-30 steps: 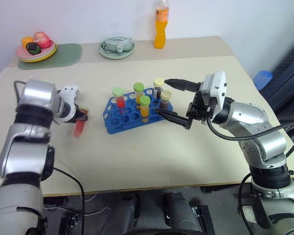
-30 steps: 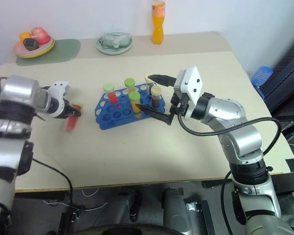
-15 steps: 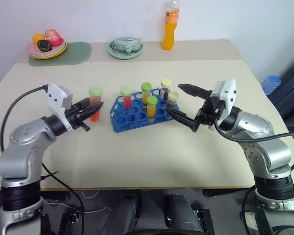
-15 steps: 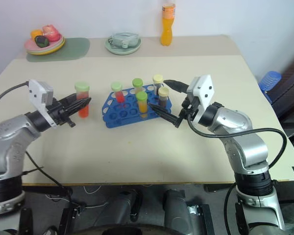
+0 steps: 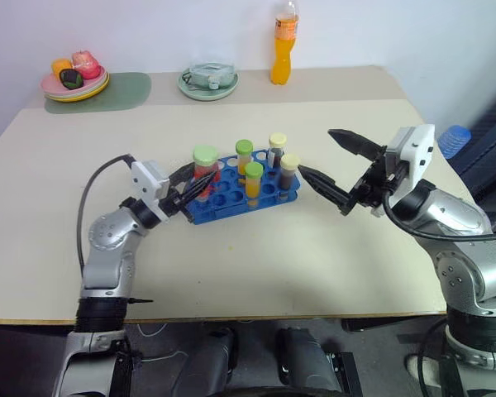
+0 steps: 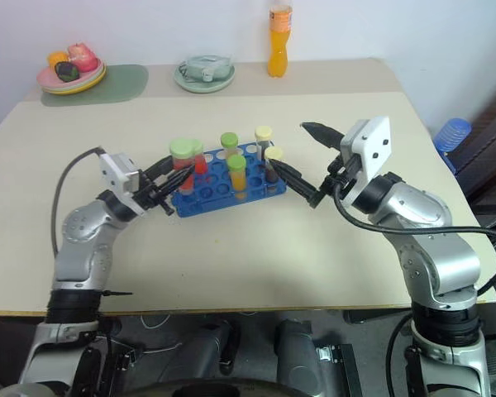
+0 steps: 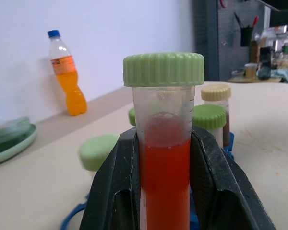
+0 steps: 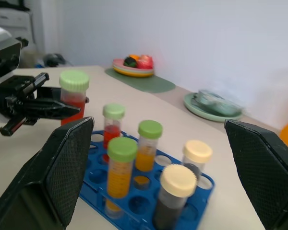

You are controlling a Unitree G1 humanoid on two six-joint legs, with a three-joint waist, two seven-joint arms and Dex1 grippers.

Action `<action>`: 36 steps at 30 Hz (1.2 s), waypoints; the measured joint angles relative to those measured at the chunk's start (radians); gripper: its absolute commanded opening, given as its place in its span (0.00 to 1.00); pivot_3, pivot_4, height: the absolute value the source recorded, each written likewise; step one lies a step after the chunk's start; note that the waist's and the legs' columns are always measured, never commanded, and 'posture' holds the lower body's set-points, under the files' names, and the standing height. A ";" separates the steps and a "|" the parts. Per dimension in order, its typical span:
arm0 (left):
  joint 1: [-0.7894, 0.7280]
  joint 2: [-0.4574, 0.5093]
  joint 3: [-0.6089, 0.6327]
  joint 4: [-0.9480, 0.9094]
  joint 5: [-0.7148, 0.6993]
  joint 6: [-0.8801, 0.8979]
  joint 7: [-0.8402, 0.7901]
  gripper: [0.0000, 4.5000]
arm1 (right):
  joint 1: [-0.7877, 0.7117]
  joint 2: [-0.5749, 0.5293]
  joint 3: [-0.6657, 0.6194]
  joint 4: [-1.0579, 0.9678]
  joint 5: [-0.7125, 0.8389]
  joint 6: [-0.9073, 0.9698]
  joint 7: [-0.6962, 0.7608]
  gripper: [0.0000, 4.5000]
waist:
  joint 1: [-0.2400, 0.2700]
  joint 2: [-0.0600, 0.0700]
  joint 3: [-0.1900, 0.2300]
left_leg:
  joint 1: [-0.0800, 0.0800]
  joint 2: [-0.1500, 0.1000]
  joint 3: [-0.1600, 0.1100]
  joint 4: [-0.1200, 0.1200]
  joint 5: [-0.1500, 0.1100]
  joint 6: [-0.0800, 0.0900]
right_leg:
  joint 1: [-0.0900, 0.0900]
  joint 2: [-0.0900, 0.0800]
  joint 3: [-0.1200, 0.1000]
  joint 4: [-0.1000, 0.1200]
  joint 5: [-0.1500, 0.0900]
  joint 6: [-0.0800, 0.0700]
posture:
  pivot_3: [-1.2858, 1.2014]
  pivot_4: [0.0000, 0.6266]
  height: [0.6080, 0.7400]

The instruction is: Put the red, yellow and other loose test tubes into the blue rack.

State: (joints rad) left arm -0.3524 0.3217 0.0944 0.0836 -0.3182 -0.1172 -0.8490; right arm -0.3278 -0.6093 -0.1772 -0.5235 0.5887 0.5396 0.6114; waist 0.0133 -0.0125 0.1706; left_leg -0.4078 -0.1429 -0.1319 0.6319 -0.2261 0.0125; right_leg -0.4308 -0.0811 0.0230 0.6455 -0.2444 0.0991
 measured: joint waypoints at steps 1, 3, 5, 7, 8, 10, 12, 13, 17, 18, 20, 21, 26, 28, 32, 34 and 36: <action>-0.009 -0.012 -0.007 0.032 0.006 -0.026 -0.001 0.17 | 0.000 -0.003 -0.008 -0.011 0.006 0.012 -0.008 1.00 | 0.000 0.000 0.000 | 0.000 0.000 0.000 0.000 0.000 0.000 | 0.000 0.000 0.000 0.000 0.000 0.000 | 0.52 0.24 1.00; -0.023 -0.027 -0.025 0.084 0.018 -0.069 -0.003 0.17 | 0.001 -0.012 -0.017 -0.031 0.016 0.029 -0.020 1.00 | 0.000 0.000 0.000 | 0.000 0.000 0.000 0.000 0.000 0.000 | 0.000 0.000 0.000 0.000 0.000 0.000 | 0.52 0.24 1.00; -0.038 -0.043 -0.042 0.125 0.026 -0.114 -0.014 0.17 | 0.002 -0.024 -0.028 -0.048 0.024 0.046 -0.030 1.00 | 0.000 0.000 0.000 | 0.000 0.000 0.000 0.000 0.000 0.000 | 0.000 0.000 0.000 0.000 0.000 0.000 | 0.52 0.24 1.00; -0.051 -0.053 -0.052 0.168 0.027 -0.155 -0.027 0.17 | 0.006 -0.033 -0.036 -0.064 0.026 0.058 -0.040 1.00 | 0.000 0.000 0.000 | 0.000 0.000 0.000 0.000 0.000 0.000 | 0.000 0.000 0.000 0.000 0.000 0.000 | 0.52 0.24 1.00; -0.055 -0.057 -0.057 0.186 0.027 -0.175 -0.035 0.17 | 0.008 -0.037 -0.038 -0.068 0.027 0.063 -0.045 1.00 | 0.000 0.000 0.000 | 0.000 0.000 0.000 0.000 0.000 0.000 | 0.000 0.000 0.000 0.000 0.000 0.000 | 0.52 0.24 1.00; -0.056 -0.059 -0.068 0.203 0.026 -0.195 -0.048 0.17 | 0.013 -0.038 -0.042 -0.072 0.028 0.067 -0.051 1.00 | 0.000 0.000 -0.001 | 0.000 0.000 0.000 0.000 0.000 0.000 | 0.000 0.000 0.000 0.000 0.000 0.000 | 0.52 0.24 1.00; -0.058 -0.059 -0.068 0.212 0.022 -0.202 -0.061 0.17 | 0.019 -0.039 -0.049 -0.076 0.033 0.072 -0.057 1.00 | 0.000 0.000 -0.001 | 0.000 0.000 0.000 0.000 0.000 0.001 | 0.001 0.000 0.000 0.000 0.000 0.000 | 0.52 0.24 1.00; -0.058 -0.059 -0.069 0.216 0.021 -0.205 -0.065 0.17 | 0.024 -0.039 -0.052 -0.081 0.035 0.074 -0.059 1.00 | 0.000 0.000 -0.001 | 0.000 0.000 0.000 0.000 0.000 0.001 | 0.001 0.000 0.000 0.000 0.000 0.000 | 0.52 0.24 1.00; -0.063 -0.057 -0.072 0.248 0.022 -0.208 -0.075 0.17 | 0.032 -0.039 -0.059 -0.085 0.044 0.078 -0.066 1.00 | 0.000 0.000 -0.001 | 0.000 0.000 0.000 0.001 0.000 0.001 | 0.001 0.000 0.000 0.000 0.000 0.000 | 0.52 0.24 1.00; -0.062 -0.057 -0.072 0.261 0.022 -0.207 -0.075 0.17 | 0.032 -0.039 -0.059 -0.085 0.044 0.079 -0.067 1.00 | 0.000 0.000 -0.001 | 0.000 0.000 0.000 0.001 0.000 0.001 | 0.001 0.000 0.000 0.000 0.000 0.000 | 0.52 0.24 1.00; -0.062 -0.057 -0.072 0.270 0.021 -0.207 -0.076 0.17 | 0.033 -0.039 -0.059 -0.085 0.044 0.079 -0.068 1.00 | 0.000 0.000 -0.001 | 0.000 0.000 0.000 0.001 0.000 0.001 | 0.001 0.000 0.000 0.000 0.000 0.000 | 0.52 0.24 1.00; -0.062 -0.058 -0.072 0.271 0.021 -0.207 -0.076 0.17 | 0.033 -0.039 -0.059 -0.085 0.044 0.079 -0.068 1.00 | 0.000 0.000 -0.001 | 0.000 0.000 0.000 0.001 0.000 0.001 | 0.001 0.000 0.000 0.000 0.000 0.000 | 0.52 0.24 1.00; -0.055 -0.055 -0.072 0.283 -0.023 -0.170 -0.121 0.56 | 0.042 -0.039 -0.059 -0.085 0.044 0.078 -0.066 1.00 | 0.000 0.000 -0.001 | 0.000 0.000 0.000 0.000 -0.001 0.001 | 0.001 0.000 0.000 0.000 0.000 0.000 | 0.52 0.24 1.00; -0.041 -0.055 -0.074 0.285 -0.026 -0.163 -0.131 0.80 | 0.048 -0.039 -0.059 -0.085 0.044 0.076 -0.064 1.00 | -0.001 0.000 -0.001 | 0.000 0.000 0.000 0.000 -0.001 0.001 | 0.001 0.000 0.000 0.000 0.000 0.000 | 0.52 0.24 1.00; -0.033 -0.050 -0.074 0.275 -0.019 -0.148 -0.105 0.91 | 0.055 -0.039 -0.059 -0.085 0.043 0.062 -0.062 1.00 | 0.000 0.000 -0.001 | 0.000 0.000 0.000 0.000 -0.001 0.001 | 0.001 0.000 0.000 0.000 0.000 0.000 | 0.52 0.24 1.00; -0.032 -0.034 -0.074 0.249 -0.018 -0.119 -0.088 0.91 | 0.064 -0.038 -0.059 -0.085 0.042 0.053 -0.062 1.00 | 0.000 0.000 -0.001 | 0.000 0.000 0.000 0.000 -0.001 0.001 | 0.001 0.000 0.000 0.000 0.000 0.000 | 0.52 0.24 1.00; -0.028 -0.014 -0.072 0.224 -0.017 -0.098 -0.067 0.91 | 0.079 -0.036 -0.058 -0.082 0.041 0.046 -0.061 1.00 | -0.001 0.000 -0.001 | 0.000 0.000 0.000 0.000 -0.001 0.001 | 0.001 0.000 0.000 0.000 0.000 0.000 | 0.52 0.24 1.00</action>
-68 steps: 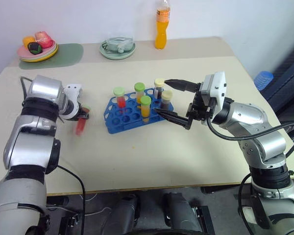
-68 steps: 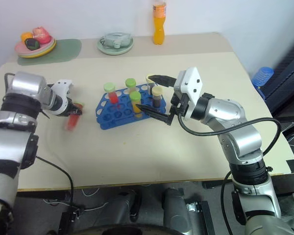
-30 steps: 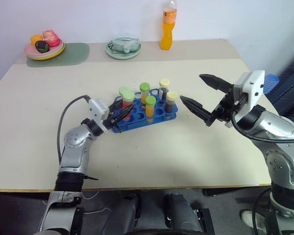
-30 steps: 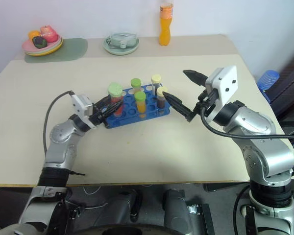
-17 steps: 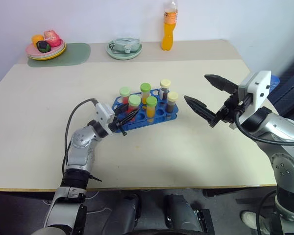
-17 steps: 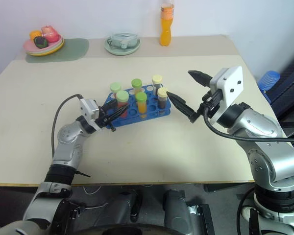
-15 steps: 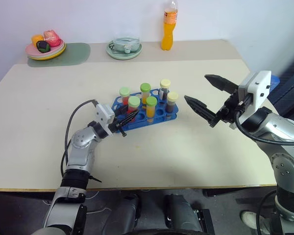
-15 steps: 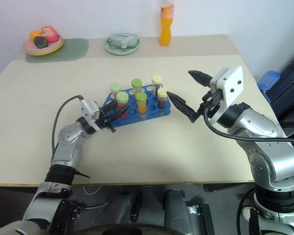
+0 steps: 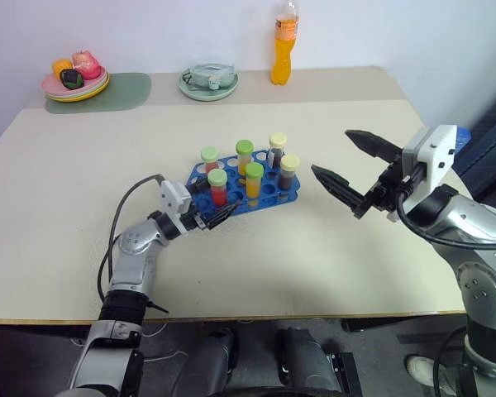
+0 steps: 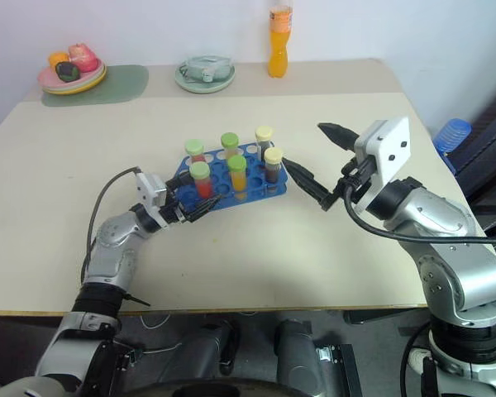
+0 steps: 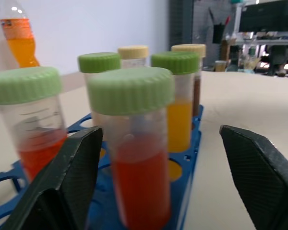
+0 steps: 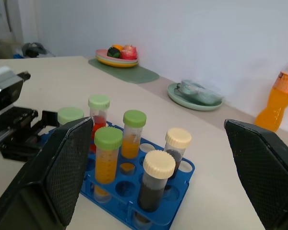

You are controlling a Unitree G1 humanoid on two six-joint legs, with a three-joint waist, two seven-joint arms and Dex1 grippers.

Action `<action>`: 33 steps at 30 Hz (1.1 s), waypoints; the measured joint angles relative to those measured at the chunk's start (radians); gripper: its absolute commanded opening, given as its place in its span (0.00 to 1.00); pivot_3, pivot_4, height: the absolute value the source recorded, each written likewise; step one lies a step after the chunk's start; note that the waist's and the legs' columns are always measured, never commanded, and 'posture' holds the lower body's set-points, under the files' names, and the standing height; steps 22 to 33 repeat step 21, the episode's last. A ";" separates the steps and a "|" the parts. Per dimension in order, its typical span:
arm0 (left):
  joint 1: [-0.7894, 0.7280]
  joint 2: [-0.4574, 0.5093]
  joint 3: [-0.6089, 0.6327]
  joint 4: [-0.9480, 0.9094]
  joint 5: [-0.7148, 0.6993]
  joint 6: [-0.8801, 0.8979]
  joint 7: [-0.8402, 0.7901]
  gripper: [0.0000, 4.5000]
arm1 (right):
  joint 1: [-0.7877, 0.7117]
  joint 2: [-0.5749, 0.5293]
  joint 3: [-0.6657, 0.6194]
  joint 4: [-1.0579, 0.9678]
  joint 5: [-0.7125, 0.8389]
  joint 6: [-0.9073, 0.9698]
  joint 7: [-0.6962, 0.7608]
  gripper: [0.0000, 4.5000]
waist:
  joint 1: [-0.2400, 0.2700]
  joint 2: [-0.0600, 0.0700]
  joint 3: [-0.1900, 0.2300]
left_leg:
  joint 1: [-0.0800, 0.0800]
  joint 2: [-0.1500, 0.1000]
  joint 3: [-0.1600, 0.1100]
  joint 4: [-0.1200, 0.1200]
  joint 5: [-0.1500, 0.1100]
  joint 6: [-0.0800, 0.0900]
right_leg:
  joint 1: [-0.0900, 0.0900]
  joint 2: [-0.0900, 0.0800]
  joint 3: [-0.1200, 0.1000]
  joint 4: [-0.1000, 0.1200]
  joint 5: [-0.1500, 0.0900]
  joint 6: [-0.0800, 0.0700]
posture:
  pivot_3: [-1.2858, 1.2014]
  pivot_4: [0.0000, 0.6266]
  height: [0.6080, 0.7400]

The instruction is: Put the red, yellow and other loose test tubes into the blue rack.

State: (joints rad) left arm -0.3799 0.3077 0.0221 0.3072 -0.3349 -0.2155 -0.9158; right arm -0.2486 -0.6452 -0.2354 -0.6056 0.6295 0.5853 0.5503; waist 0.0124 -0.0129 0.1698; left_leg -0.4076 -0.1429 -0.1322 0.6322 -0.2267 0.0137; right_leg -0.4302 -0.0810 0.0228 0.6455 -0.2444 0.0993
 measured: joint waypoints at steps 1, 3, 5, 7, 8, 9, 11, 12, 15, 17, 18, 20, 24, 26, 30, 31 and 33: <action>0.004 0.009 0.001 -0.011 0.003 0.007 0.010 0.91 | 0.008 0.001 0.000 0.001 -0.001 -0.006 0.003 1.00 | 0.000 0.000 0.000 | 0.000 0.000 0.000 0.000 0.000 0.000 | 0.000 0.000 0.000 0.000 0.000 0.000 | 0.52 0.24 1.00; 0.025 0.035 0.004 -0.044 0.012 0.019 0.032 0.91 | 0.042 0.004 0.002 0.004 -0.011 -0.030 0.016 1.00 | 0.000 0.000 0.000 | 0.000 0.000 0.000 0.000 0.000 0.000 | 0.000 0.000 0.000 0.000 0.000 0.000 | 0.52 0.24 1.00; 0.052 0.063 0.017 -0.073 0.014 0.036 0.051 0.91 | 0.094 0.009 0.006 0.018 -0.026 -0.057 0.037 1.00 | 0.001 0.000 0.000 | 0.000 0.000 0.000 0.000 0.000 0.000 | 0.000 0.000 0.000 0.000 0.000 0.000 | 0.52 0.24 1.00; 0.087 0.083 0.052 -0.095 0.003 0.037 0.066 0.91 | 0.162 0.015 0.009 0.044 -0.039 -0.099 0.076 1.00 | 0.001 0.000 0.000 | 0.000 0.000 0.000 0.000 0.000 0.000 | 0.000 0.000 0.000 0.000 0.000 0.000 | 0.52 0.24 1.00; 0.105 0.097 0.066 -0.105 -0.002 0.042 0.070 0.91 | 0.189 0.019 0.011 0.057 -0.044 -0.122 0.096 1.00 | 0.000 0.000 0.000 | 0.000 0.000 0.000 0.000 0.000 0.000 | 0.000 0.000 0.000 0.000 0.000 0.000 | 0.52 0.24 1.00; 0.123 0.121 0.076 -0.118 -0.007 0.054 0.064 0.91 | 0.216 0.020 0.012 0.071 -0.054 -0.145 0.116 1.00 | 0.000 0.000 0.000 | 0.000 0.000 0.000 -0.001 0.000 0.000 | 0.000 0.000 0.000 0.000 0.000 0.000 | 0.52 0.24 1.00; 0.160 0.179 0.092 -0.148 -0.035 0.094 0.025 0.91 | 0.260 0.020 0.009 0.094 -0.067 -0.191 0.149 1.00 | 0.000 0.000 0.000 | 0.001 0.000 0.000 -0.001 0.000 0.000 | 0.000 0.000 0.000 0.000 0.000 0.000 | 0.52 0.24 1.00; 0.178 0.204 0.102 -0.160 -0.049 0.116 0.010 0.91 | 0.281 0.020 0.004 0.105 -0.070 -0.207 0.163 1.00 | 0.000 0.000 0.000 | 0.001 0.000 0.000 -0.001 0.000 0.000 | 0.000 0.000 0.000 0.000 0.000 0.000 | 0.52 0.24 1.00; 0.213 0.261 0.147 -0.191 -0.104 0.198 -0.017 0.91 | 0.338 0.019 -0.020 0.155 -0.082 -0.263 0.204 1.00 | 0.001 0.000 0.000 | 0.001 0.000 0.000 -0.001 0.000 0.000 | 0.001 0.000 0.000 0.000 0.000 0.000 | 0.52 0.24 1.00; 0.252 0.307 0.181 -0.224 -0.149 0.265 -0.038 0.91 | 0.400 0.019 -0.061 0.183 -0.090 -0.303 0.229 1.00 | 0.002 0.000 0.000 | 0.001 0.000 0.000 -0.001 -0.001 0.001 | 0.001 0.000 0.000 -0.001 -0.001 0.000 | 0.52 0.24 1.00; 0.271 0.334 0.207 -0.235 -0.176 0.310 -0.046 0.91 | 0.436 0.019 -0.084 0.208 -0.096 -0.323 0.240 1.00 | 0.001 0.000 0.000 | 0.001 0.000 0.000 -0.001 -0.001 0.001 | 0.001 0.000 0.000 -0.001 -0.001 0.000 | 0.52 0.24 1.00; 0.284 0.354 0.237 -0.248 -0.202 0.353 -0.047 0.91 | 0.462 0.020 -0.104 0.233 -0.101 -0.341 0.244 1.00 | 0.001 0.001 0.000 | 0.001 0.000 0.000 -0.001 -0.001 0.000 | 0.001 0.000 0.000 -0.001 -0.001 0.000 | 0.52 0.24 1.00; 0.291 0.362 0.247 -0.262 -0.212 0.372 -0.046 0.91 | 0.475 0.021 -0.115 0.237 -0.104 -0.353 0.245 1.00 | 0.001 0.001 0.000 | 0.001 0.000 0.000 -0.001 -0.001 0.000 | 0.001 0.000 0.000 -0.001 -0.001 0.000 | 0.52 0.24 1.00; 0.291 0.362 0.247 -0.262 -0.212 0.372 -0.046 0.91 | 0.475 0.021 -0.115 0.237 -0.104 -0.353 0.245 1.00 | 0.001 0.001 0.000 | 0.001 0.000 0.000 -0.001 -0.001 0.000 | 0.001 0.000 0.000 -0.001 -0.001 0.000 | 0.52 0.24 1.00; 0.291 0.362 0.247 -0.262 -0.212 0.372 -0.046 0.91 | 0.475 0.021 -0.115 0.237 -0.104 -0.353 0.245 1.00 | 0.001 0.001 0.000 | 0.001 0.000 0.000 -0.001 -0.001 0.000 | 0.001 0.000 0.000 -0.001 -0.001 0.000 | 0.52 0.24 1.00; 0.291 0.362 0.247 -0.262 -0.212 0.372 -0.046 0.91 | 0.475 0.021 -0.115 0.237 -0.104 -0.353 0.245 1.00 | 0.001 0.001 0.000 | 0.001 0.000 0.000 -0.001 -0.001 0.000 | 0.001 0.000 0.000 -0.001 -0.001 0.000 | 0.52 0.24 1.00; 0.291 0.362 0.247 -0.262 -0.212 0.372 -0.046 0.91 | 0.475 0.021 -0.115 0.237 -0.104 -0.353 0.245 1.00 | 0.001 0.001 0.000 | 0.001 0.000 0.000 -0.001 -0.001 0.000 | 0.001 0.000 0.000 -0.001 -0.001 0.000 | 0.52 0.24 1.00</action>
